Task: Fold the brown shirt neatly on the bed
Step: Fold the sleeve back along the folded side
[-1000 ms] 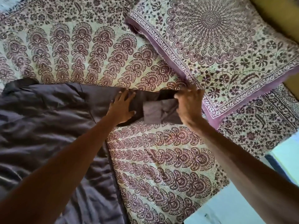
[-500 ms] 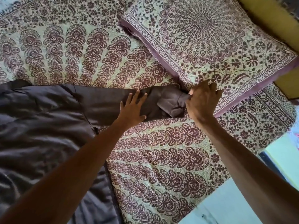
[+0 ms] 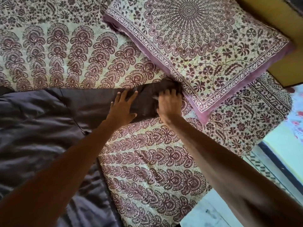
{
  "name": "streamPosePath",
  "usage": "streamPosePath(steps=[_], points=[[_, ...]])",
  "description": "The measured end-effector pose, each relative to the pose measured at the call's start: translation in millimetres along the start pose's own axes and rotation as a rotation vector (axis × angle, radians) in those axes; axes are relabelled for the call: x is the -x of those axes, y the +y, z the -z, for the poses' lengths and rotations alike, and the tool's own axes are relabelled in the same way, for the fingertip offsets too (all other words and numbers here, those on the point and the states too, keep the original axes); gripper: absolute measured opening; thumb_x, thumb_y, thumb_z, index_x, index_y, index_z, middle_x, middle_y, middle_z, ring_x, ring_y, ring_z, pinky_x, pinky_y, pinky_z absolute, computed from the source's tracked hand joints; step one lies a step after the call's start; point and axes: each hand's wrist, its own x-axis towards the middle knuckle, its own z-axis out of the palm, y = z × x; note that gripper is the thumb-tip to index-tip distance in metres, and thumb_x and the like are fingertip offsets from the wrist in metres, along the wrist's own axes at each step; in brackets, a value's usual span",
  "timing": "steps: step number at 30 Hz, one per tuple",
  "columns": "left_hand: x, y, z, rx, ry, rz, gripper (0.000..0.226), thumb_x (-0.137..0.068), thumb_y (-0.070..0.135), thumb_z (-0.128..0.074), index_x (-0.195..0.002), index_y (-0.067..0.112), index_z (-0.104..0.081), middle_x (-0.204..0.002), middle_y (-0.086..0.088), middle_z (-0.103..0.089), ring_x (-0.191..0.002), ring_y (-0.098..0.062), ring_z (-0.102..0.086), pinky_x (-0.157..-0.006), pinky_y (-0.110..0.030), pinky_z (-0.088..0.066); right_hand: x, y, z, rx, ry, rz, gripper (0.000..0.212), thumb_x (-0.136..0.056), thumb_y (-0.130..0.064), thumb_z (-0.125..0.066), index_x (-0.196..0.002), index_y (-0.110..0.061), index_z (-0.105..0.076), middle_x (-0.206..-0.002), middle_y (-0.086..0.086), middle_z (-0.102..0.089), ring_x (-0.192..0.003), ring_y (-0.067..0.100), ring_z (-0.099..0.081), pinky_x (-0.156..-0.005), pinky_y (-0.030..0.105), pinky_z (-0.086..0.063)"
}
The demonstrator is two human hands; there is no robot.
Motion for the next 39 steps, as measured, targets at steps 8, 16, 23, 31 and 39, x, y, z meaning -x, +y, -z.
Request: streamPosePath(steps=[8,16,23,31,39], points=[[1,20,1,-0.098,-0.014,-0.029,0.089,-0.086,0.044,-0.064,-0.151,0.042,-0.002,-0.160,0.000,0.017,-0.146,-0.040,0.008,-0.104,-0.073,-0.020,17,69,34,-0.835,0.456,-0.722,0.018,-0.097,-0.027,-0.045,-0.102,-0.011,-0.055,-0.077,-0.007,-0.059,-0.052,0.001,-0.050,-0.044,0.017,-0.036],[-7,26,3,-0.143,-0.017,-0.080,0.089,-0.081,0.048,-0.066,-0.151,0.035,-0.013,-0.161,-0.001,0.011,-0.148,-0.034,0.005,-0.107,-0.071,-0.020,24,81,34,-1.009,0.518,-1.103,0.031,-0.089,-0.003,-0.056,-0.118,-0.005,-0.045,-0.109,0.009,-0.048,-0.079,0.011,-0.054,-0.064,0.025,-0.052],[12,-8,3,0.101,0.185,0.037,0.073,-0.092,0.043,-0.052,-0.152,0.026,-0.014,-0.158,-0.007,-0.018,-0.145,-0.036,-0.018,-0.110,-0.065,-0.024,49,14,33,-0.857,0.605,-0.310,0.019,-0.087,0.000,-0.052,-0.100,-0.012,-0.060,-0.095,0.003,-0.059,-0.082,0.014,-0.057,-0.068,0.024,-0.050],[42,-130,21,0.159,0.221,0.407,0.056,-0.098,0.033,-0.044,-0.150,0.021,-0.027,-0.160,-0.007,-0.016,-0.143,-0.041,-0.018,-0.109,-0.065,-0.024,37,-109,-26,-0.424,-0.159,0.083,0.049,-0.097,-0.034,-0.045,-0.143,-0.018,-0.041,-0.149,0.009,-0.041,-0.138,0.030,-0.035,-0.110,0.049,-0.035],[33,-169,39,0.314,0.040,0.400,0.060,-0.099,0.042,-0.039,-0.153,0.028,-0.014,-0.162,-0.002,0.003,-0.148,-0.034,0.005,-0.111,-0.069,-0.006,7,-103,-63,-0.300,-0.302,-0.343,0.068,-0.094,-0.067,-0.015,-0.153,-0.037,0.002,-0.162,-0.009,0.013,-0.148,0.027,0.014,-0.104,0.074,0.007]])
